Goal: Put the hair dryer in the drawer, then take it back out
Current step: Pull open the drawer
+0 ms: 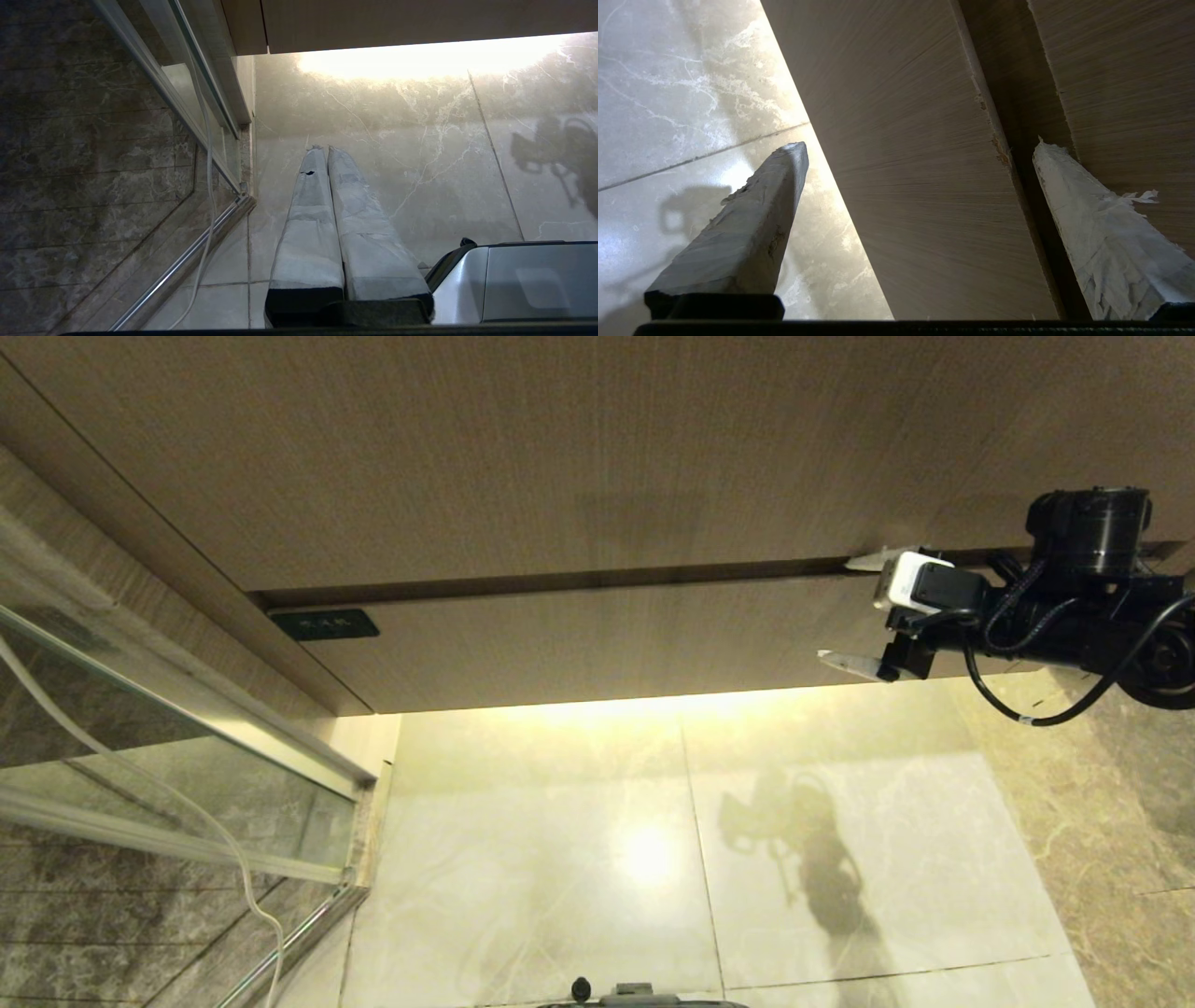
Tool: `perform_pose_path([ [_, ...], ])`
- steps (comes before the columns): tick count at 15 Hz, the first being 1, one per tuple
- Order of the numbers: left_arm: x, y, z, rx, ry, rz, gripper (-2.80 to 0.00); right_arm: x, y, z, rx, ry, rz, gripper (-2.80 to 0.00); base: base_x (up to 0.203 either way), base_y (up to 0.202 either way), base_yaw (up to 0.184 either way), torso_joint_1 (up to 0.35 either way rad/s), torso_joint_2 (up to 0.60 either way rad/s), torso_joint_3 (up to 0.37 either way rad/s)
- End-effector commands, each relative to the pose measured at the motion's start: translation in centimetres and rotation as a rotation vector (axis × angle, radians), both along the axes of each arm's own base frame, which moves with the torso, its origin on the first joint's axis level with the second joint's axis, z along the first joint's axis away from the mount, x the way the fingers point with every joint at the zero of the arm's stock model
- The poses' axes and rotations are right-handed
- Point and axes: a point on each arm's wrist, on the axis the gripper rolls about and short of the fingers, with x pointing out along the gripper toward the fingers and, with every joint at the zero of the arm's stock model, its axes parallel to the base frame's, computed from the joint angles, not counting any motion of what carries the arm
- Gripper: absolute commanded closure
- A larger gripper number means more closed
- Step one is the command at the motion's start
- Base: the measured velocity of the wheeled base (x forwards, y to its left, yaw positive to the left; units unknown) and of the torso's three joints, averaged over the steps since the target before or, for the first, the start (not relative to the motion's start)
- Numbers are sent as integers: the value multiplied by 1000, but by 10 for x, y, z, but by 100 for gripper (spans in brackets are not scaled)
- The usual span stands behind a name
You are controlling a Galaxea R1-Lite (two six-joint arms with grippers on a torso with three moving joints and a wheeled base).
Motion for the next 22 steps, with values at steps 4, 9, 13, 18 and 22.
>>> perform_pose_path([
  [4, 0, 0, 0, 0, -1, 0, 0, 1, 0, -1, -11, -3, -12, -280, 0, 0, 0, 0, 0, 0],
  [9, 0, 0, 0, 0, 0, 1, 0, 6, -1, -9, -26, 49, -55, -280, 0, 0, 0, 0, 0, 0],
  [13, 0, 0, 0, 0, 0, 1, 0, 5, -1, -3, -20, 33, -55, -280, 0, 0, 0, 0, 0, 0],
  [18, 0, 0, 0, 0, 1, 0, 0, -7, -3, 1, -23, 35, -57, -280, 0, 0, 0, 0, 0, 0],
  [22, 0, 0, 0, 0, 1, 1, 0, -9, -3, 0, -24, 34, -56, -280, 0, 0, 0, -1, 1, -6],
])
